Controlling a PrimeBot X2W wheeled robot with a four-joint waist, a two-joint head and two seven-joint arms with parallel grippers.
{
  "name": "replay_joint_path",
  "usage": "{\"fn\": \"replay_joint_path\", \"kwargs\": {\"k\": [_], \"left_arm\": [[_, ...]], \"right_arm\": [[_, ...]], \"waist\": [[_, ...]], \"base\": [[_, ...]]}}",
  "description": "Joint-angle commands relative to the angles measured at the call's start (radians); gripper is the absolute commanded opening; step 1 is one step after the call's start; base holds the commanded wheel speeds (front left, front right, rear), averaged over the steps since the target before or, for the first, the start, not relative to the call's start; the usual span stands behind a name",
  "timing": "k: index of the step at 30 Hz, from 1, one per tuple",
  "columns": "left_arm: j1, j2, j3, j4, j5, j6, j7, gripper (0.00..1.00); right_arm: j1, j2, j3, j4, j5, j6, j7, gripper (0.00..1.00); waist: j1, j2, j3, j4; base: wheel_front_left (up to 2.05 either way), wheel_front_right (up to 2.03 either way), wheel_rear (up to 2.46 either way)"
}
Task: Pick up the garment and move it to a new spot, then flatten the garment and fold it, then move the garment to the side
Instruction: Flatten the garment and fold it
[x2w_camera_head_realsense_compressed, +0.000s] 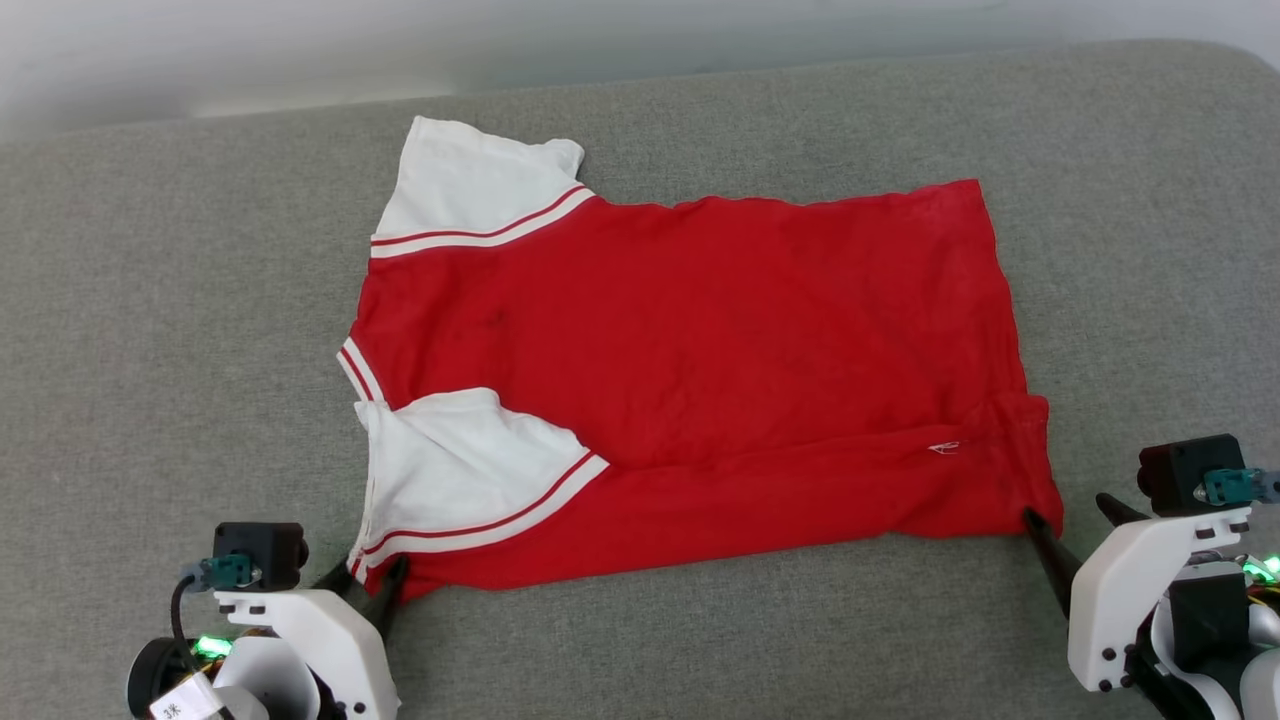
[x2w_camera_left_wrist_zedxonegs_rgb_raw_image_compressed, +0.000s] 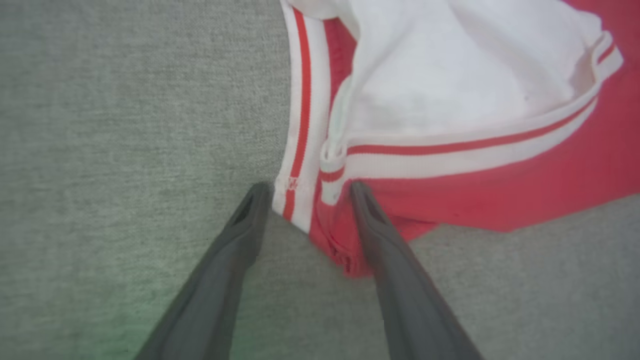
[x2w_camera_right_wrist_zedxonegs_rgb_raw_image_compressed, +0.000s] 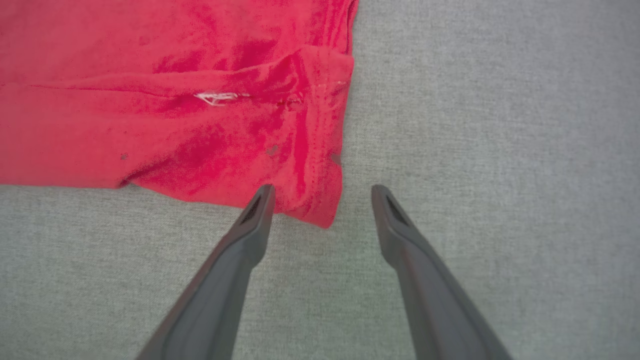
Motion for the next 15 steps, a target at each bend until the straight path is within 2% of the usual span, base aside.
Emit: {"fn": "replay_joint_path", "kwargs": {"k": [1, 9, 15], "left_arm": [[0.051, -0.045, -0.064, 0.052, -0.023, -0.017, 0.065, 0.00], [0.036, -0.049, -0.020, 0.017, -0.013, -0.046, -0.028, 0.00], [0.005, -0.012, 0.007, -0.080, 0.014, -0.031, -0.063, 0.00]], "right_arm": [[-0.011, -0.002, -0.003, 0.002, -0.005, -0.001, -0.007, 1.00], [-0.021, -0.026, -0.001, 0.053, -0.027, 0.000, -0.024, 1.00], [-0.041, -0.016, -0.009, 0.136, -0.035, 0.000, -0.015, 1.00]], "waist": [[0.0002, -0.0001, -0.003, 0.003], [0.0002, -0.0001, -0.042, 0.039], [0.0002, -0.0001, -0.047, 0.070]], "base": [[0.00, 0.00, 0.00], [0.00, 0.00, 0.00], [0.00, 0.00, 0.00]]}}
